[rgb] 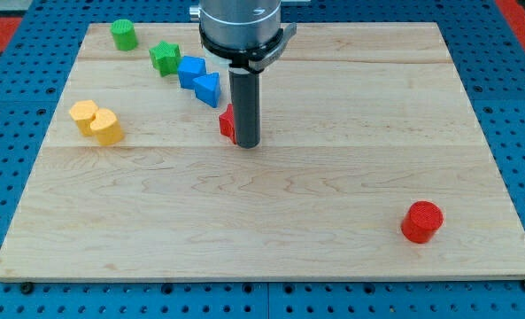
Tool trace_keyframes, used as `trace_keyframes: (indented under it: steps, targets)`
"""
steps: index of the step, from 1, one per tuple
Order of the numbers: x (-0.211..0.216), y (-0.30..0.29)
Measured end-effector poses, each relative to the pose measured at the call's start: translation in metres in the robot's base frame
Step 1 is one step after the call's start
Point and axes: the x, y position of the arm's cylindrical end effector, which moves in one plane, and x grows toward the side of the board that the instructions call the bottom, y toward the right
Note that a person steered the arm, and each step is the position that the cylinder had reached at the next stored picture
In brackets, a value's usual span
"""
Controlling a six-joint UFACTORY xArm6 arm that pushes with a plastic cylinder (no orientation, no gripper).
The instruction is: Move the red star into the yellow heart
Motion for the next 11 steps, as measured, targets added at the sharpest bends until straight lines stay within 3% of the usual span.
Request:
trace_keyframes:
  steps: [4,7,11]
  targets:
    - [-0.025,0.025]
    - [-0.025,-0.057]
    - [-0.025,-0.122]
